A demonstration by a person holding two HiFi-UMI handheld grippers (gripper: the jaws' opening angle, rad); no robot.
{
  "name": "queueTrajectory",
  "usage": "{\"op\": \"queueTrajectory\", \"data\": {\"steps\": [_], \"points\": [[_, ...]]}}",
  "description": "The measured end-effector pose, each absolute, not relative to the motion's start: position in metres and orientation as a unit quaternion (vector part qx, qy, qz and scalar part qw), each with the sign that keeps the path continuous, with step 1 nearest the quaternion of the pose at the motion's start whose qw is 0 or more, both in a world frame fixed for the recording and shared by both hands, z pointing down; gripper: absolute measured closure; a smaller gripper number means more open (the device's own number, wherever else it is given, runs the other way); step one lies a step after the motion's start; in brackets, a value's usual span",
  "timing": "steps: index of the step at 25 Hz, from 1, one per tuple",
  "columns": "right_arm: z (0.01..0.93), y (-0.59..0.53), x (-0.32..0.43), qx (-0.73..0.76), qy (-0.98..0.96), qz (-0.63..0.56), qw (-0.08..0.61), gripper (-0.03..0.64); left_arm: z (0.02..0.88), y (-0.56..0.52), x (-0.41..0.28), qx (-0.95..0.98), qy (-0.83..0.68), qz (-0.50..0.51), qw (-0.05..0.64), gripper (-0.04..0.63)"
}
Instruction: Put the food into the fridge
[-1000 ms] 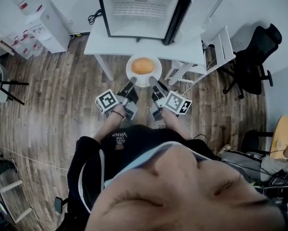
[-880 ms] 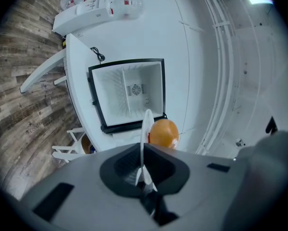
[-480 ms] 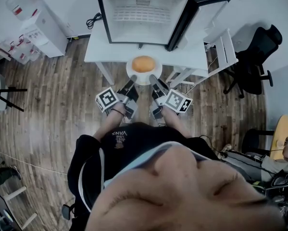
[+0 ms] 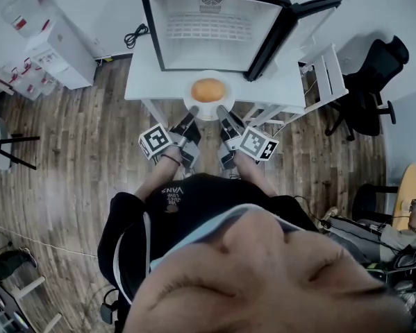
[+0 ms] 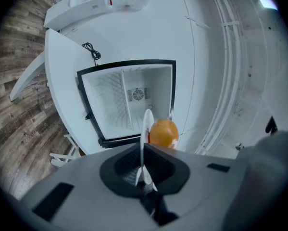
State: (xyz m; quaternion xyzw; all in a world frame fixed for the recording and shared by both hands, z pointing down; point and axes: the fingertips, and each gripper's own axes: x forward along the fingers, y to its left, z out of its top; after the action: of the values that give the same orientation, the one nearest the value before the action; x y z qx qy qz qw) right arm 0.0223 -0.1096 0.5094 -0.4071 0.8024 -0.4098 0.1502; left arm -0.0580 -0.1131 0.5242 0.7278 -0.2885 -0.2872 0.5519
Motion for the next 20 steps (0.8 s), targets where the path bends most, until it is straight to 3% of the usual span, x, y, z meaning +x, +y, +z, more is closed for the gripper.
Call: {"op": "queueTrajectory", "data": {"steps": [20], "points": [[0.514, -0.160, 0.002, -0.436, 0.784, -0.409, 0.167, 0.580, 0.531, -0.168, -0.078, 0.735, -0.268, -0.258, 0.567, 0.572]]}}
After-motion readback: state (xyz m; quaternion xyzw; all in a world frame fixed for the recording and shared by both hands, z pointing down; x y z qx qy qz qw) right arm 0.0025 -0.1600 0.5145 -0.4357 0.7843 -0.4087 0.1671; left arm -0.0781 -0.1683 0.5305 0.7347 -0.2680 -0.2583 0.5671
